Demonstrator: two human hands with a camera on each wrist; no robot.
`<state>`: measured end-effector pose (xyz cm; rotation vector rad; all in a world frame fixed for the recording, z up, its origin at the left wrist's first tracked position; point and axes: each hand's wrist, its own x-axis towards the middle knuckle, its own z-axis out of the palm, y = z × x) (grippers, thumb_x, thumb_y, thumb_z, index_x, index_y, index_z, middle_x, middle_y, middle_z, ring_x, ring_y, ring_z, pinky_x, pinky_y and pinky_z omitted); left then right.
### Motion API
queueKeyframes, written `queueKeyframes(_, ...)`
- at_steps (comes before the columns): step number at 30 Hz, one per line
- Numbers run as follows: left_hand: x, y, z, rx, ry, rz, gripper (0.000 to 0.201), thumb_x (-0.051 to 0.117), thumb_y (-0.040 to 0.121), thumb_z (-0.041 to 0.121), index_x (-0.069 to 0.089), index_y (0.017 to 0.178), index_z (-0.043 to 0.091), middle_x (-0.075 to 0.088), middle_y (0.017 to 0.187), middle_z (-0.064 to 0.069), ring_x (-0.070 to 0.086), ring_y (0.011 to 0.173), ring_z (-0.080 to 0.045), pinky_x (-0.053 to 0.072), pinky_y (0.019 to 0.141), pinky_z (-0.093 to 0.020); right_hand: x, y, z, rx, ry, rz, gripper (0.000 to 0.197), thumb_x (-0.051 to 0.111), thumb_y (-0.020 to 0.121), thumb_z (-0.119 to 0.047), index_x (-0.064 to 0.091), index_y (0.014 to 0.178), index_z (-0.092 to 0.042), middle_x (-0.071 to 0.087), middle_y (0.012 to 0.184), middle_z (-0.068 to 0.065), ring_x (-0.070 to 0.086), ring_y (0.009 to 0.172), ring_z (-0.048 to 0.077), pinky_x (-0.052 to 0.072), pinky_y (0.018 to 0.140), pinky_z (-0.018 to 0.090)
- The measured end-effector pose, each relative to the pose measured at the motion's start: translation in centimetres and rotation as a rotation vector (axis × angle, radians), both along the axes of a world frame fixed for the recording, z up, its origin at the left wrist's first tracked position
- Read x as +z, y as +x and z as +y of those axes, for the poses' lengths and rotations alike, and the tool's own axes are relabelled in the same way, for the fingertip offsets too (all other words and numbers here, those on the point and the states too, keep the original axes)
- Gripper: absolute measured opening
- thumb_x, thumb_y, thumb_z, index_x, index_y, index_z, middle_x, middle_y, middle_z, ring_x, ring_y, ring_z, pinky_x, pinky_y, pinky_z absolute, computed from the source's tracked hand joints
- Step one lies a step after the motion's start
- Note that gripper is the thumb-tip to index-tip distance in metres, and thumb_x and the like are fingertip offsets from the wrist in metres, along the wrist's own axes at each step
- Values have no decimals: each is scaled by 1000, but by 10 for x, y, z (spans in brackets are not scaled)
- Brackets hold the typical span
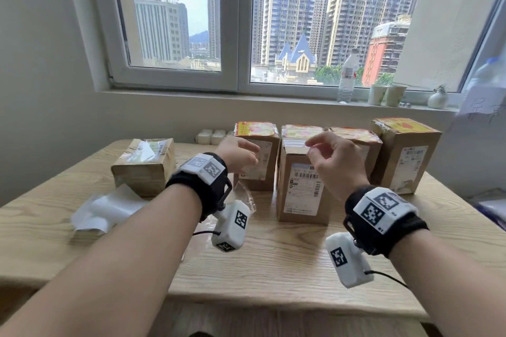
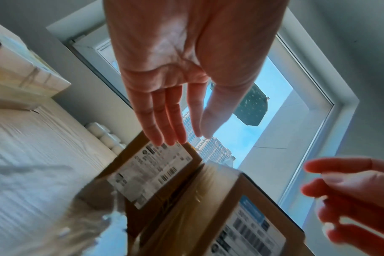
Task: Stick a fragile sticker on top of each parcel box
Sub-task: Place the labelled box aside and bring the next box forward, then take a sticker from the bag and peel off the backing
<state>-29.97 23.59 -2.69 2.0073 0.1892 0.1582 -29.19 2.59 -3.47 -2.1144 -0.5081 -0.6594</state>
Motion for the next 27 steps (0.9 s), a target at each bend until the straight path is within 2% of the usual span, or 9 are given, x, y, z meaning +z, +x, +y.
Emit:
queueKeyframes(4,-4,-19,43,117,-9,-8,25,60,84,-2,67,101,14,67,112,-9,61,107,-19,53,87,-33,-14,-8,29,124,-18,99,8,63,88,-19,68,87,-24,69,73,-4,67,71,14,59,71,40)
queueKeyframes(11,-30,-54,119,292,-26,19,24,58,84,-2,68,97,16,68,107,-8,62,100,-17,52,86,-30,-31,-19,86,315,-148,252,14,66,88,-20,70,74,-20,71,68,-4,69,66,9,58,68,26)
queueKeyframes(15,-49,-69,146,361,-52,33,29,54,85,-9,66,109,2,65,102,-14,57,72,-12,50,53,-12,-49,-13,106,244,-250,313,17,64,86,-20,72,71,-19,72,64,-3,68,66,8,58,71,28)
queueKeyframes(19,-80,-76,166,432,-64,90,24,59,85,-4,69,101,11,68,101,-8,60,89,-16,49,70,-24,-70,-3,116,292,-410,532,15,66,82,-12,74,74,-22,74,71,-3,71,70,7,59,80,30)
queueKeyframes(21,-99,-77,172,441,-96,117,26,58,83,-6,69,101,8,68,98,-8,59,79,-14,47,64,-22,-78,-1,123,349,-473,595,18,71,80,-8,72,74,-25,74,76,-4,71,73,7,58,80,28)
queueKeyframes(23,-115,-79,173,430,-143,122,29,55,81,-14,68,99,4,67,93,-10,58,73,-13,44,58,-19,-85,-1,132,379,-531,628,23,74,77,-5,67,66,-25,70,74,-8,68,69,6,58,74,22)
queueKeyframes(25,-126,-80,172,418,-170,125,34,54,77,-20,67,95,6,67,95,-12,62,84,-19,48,65,-21,-90,-3,142,391,-579,623,17,75,76,-12,65,66,-20,65,72,-12,61,63,2,51,61,13)
queueKeyframes(26,-130,-79,172,416,-180,118,37,54,76,-22,67,95,6,67,98,-14,63,90,-23,50,70,-23,-91,-7,148,423,-601,616,6,75,76,-17,70,76,-17,65,78,-13,60,68,1,47,61,10)
queueKeyframes(27,-133,-77,173,415,-197,108,40,54,74,-24,67,95,7,67,100,-14,63,95,-25,51,72,-25,-94,-7,153,462,-620,620,20,75,77,-21,72,96,-16,67,92,-12,62,80,2,47,69,9)
